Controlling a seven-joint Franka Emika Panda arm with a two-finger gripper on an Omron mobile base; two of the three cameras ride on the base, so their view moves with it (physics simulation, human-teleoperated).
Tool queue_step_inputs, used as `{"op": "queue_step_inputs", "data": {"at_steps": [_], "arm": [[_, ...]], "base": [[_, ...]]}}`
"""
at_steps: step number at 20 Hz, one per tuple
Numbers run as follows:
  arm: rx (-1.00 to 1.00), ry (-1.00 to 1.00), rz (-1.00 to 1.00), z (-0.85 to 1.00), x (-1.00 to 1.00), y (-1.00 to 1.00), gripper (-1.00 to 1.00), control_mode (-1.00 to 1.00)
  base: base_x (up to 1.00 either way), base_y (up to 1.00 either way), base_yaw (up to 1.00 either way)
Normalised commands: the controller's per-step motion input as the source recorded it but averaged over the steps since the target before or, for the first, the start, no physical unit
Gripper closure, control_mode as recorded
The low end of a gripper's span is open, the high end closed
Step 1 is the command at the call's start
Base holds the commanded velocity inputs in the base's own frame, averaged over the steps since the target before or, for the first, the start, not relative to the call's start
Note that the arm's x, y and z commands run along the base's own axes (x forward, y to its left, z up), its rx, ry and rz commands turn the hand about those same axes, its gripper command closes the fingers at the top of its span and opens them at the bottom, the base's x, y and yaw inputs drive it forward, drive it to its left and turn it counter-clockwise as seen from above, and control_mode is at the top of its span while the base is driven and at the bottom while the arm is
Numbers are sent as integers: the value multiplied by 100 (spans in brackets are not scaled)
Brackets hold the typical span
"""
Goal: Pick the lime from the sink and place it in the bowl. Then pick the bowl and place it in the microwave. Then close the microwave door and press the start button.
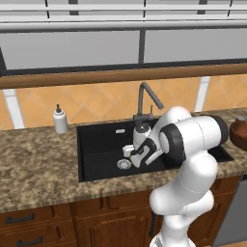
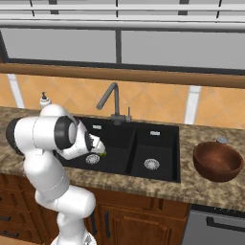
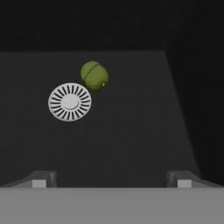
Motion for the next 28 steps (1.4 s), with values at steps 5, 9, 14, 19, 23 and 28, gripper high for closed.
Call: {"op": "queue_step_inputs", "data": {"at_steps": [5,9,14,19,23,28], "arm": [[0,0,0,0,32,0,-100,-100],[0,0,0,-9,32,0,-100,-100],[0,0,0,-43,28,0,-100,-100],[0,-1,0,-49,31,0,-100,-100],[0,0,0,-36,27,0,-100,-100],[0,-2,0,-27,36,1,-100,-100]], "base": [[0,0,0],[0,0,0],[0,0,0],[0,0,0],[0,0,0],[0,0,0]]}}
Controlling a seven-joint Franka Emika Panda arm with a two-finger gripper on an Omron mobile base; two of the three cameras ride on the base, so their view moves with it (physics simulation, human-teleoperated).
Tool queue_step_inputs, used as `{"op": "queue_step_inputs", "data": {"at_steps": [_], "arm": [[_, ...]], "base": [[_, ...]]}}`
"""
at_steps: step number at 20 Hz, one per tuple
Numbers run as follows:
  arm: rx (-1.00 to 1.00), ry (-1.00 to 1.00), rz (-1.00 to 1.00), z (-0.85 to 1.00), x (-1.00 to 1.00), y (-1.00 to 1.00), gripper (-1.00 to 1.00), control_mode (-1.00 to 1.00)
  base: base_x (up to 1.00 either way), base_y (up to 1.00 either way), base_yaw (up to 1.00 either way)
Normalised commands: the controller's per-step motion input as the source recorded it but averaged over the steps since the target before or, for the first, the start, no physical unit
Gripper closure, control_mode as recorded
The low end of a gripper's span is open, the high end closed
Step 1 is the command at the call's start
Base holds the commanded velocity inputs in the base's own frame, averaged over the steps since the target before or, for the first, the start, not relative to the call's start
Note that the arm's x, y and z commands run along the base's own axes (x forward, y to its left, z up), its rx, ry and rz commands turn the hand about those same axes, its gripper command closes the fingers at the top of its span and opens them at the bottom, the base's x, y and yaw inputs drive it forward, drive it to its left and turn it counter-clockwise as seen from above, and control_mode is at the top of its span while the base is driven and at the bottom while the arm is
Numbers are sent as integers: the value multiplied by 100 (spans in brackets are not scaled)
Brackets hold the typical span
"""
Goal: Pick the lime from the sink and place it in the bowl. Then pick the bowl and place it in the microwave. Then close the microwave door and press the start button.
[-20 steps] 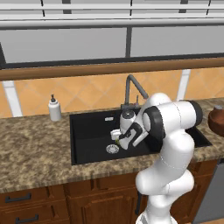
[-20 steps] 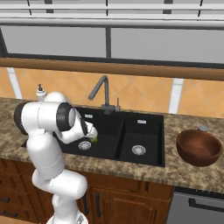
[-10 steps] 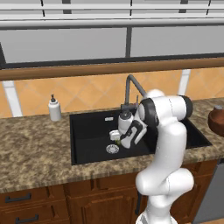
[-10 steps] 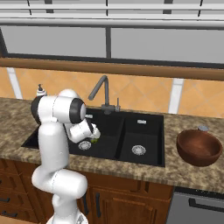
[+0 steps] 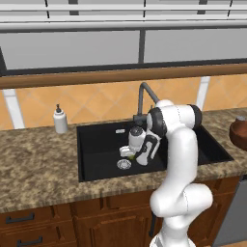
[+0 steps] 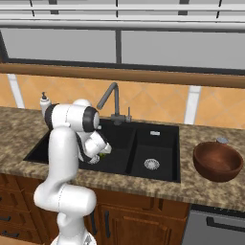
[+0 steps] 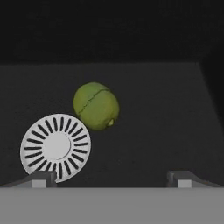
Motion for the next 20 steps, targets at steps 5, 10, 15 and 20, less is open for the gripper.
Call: {"op": "queue_step_inputs", "data": {"at_steps": [5,10,15,20], "arm": [[0,-2,0,-29,44,0,-100,-100],[0,0,0,-29,49,0,-100,-100],[0,0,0,-21,54,0,-100,-100],[0,0,0,-26,37,0,-100,-100]], "base": [[0,0,0],[0,0,0],[0,0,0],[0,0,0]]}}
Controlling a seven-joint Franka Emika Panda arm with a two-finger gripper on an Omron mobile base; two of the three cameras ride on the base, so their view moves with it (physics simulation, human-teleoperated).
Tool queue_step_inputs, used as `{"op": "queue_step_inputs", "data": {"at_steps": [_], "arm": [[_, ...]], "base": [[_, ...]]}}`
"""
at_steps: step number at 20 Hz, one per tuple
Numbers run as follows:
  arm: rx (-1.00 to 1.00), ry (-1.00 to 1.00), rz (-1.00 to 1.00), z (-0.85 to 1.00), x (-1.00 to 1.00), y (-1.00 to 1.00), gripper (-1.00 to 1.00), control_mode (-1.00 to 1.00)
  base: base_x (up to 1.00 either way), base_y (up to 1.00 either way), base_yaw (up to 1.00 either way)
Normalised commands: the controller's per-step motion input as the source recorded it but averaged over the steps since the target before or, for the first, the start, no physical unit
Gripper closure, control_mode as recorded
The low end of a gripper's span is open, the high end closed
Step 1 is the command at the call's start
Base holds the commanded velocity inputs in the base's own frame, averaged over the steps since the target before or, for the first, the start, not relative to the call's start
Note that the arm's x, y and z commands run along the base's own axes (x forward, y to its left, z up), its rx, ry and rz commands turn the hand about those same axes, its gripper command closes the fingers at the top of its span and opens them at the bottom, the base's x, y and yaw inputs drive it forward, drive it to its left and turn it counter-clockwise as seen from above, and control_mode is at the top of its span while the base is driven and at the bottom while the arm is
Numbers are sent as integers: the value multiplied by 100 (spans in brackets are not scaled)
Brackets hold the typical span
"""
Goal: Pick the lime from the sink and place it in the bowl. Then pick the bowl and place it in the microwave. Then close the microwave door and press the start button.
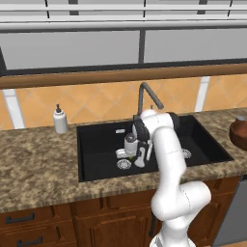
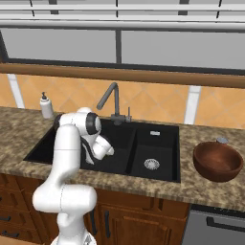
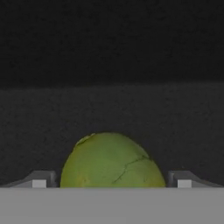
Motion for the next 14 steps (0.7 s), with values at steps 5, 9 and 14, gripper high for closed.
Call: {"op": "queue_step_inputs", "data": {"at_steps": [5,9,14], "arm": [[0,0,0,-31,11,2,100,-100],[1,-4,0,3,-23,1,100,-100],[1,-14,1,67,-99,-1,100,-100]], "base": [[0,0,0],[0,0,0],[0,0,0]]}}
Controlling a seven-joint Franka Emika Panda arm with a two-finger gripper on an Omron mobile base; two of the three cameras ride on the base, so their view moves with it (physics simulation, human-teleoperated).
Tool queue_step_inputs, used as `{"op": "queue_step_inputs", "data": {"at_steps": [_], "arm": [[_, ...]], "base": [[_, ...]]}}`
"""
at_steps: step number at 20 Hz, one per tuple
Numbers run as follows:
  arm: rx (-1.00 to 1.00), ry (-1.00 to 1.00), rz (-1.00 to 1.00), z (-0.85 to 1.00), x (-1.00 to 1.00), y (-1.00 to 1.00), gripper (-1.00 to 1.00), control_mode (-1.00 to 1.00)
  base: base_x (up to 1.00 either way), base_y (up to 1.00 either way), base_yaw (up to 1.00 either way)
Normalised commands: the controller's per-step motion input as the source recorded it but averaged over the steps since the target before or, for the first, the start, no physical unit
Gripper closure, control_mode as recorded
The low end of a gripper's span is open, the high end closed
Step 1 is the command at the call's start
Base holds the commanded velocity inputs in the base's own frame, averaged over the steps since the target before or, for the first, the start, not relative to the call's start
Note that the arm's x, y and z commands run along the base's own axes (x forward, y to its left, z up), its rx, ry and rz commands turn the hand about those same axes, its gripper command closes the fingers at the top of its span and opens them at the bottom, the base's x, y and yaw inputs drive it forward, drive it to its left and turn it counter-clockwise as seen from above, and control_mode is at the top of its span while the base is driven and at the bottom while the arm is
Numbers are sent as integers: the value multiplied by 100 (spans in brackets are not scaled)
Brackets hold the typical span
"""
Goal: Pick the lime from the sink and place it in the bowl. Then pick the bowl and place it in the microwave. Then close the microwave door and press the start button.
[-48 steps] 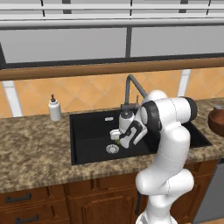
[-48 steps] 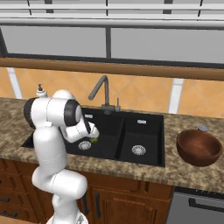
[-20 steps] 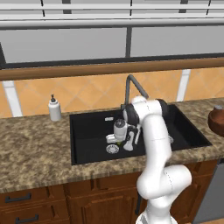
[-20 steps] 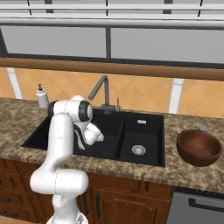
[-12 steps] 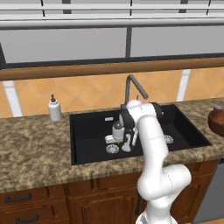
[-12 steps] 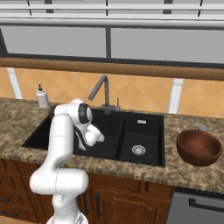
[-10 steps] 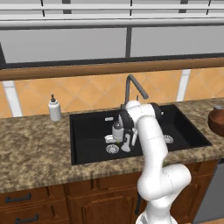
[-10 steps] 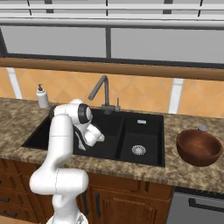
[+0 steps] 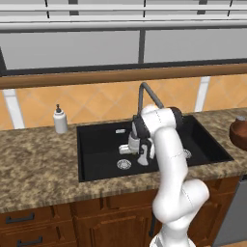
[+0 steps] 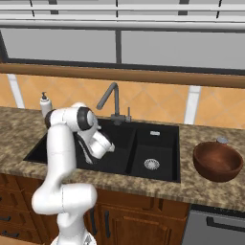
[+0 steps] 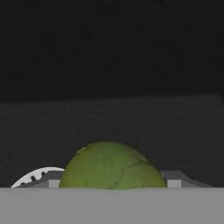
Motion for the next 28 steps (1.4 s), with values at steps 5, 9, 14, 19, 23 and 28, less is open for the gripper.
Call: {"op": "queue_step_inputs", "data": {"at_steps": [5,9,14,19,23,28], "arm": [[4,-5,0,99,-89,2,100,-100],[4,0,-1,99,-69,29,100,-100],[0,0,-3,100,-60,30,100,-100],[0,0,-4,100,-63,21,100,-100],[1,0,-7,100,-65,1,100,-100],[5,0,-9,100,-37,-6,100,-100]], "base": [[0,0,0],[0,0,0],[0,0,0],[0,0,0],[0,0,0],[0,0,0]]}}
